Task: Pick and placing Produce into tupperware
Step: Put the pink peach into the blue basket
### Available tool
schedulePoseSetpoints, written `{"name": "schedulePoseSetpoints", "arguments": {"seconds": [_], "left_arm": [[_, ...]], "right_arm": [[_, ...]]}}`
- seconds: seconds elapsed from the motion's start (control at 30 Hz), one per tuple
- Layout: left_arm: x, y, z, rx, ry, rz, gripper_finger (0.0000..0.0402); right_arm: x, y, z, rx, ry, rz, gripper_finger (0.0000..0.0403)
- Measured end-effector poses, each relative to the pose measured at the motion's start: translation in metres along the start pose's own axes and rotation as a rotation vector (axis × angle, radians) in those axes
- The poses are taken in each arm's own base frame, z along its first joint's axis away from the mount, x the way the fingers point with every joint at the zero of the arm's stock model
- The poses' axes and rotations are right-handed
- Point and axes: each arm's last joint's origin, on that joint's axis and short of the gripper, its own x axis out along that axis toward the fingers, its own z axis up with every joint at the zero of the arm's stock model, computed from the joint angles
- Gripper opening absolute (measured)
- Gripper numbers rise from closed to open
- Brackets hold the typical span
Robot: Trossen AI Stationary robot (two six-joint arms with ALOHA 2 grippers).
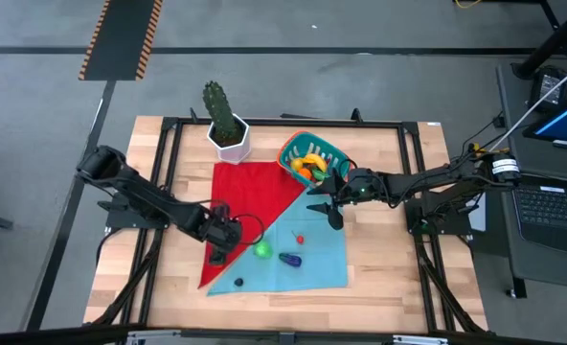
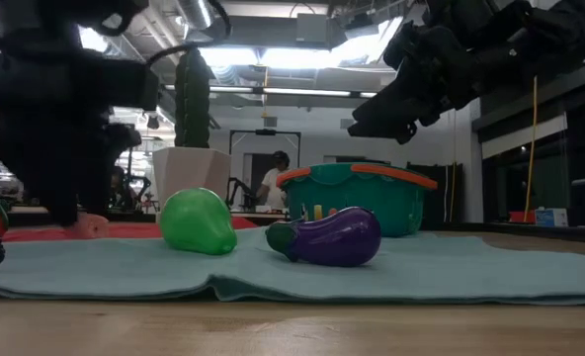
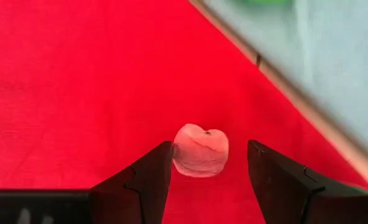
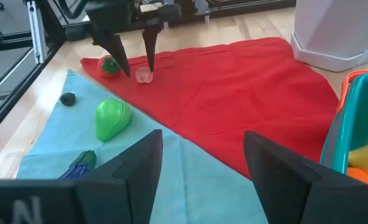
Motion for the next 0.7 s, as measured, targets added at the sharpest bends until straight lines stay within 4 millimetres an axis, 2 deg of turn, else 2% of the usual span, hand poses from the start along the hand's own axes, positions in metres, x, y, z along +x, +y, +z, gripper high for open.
{"name": "schedulePoseSetpoints", "arguments": {"seconds": [0.23, 0.7], "left_arm": [[0.014, -0.002, -0.002, 0.014, 0.050, 0.017, 0.0196], [0.012, -0.002, -0.001, 0.006, 0.035, 0.011, 0.0196]], "right_arm": [[0.000, 0.000, 0.000, 0.000, -0.001, 0.000, 0.0225], [0.000, 0.000, 0.000, -0.001, 0.002, -0.001, 0.0225]]}}
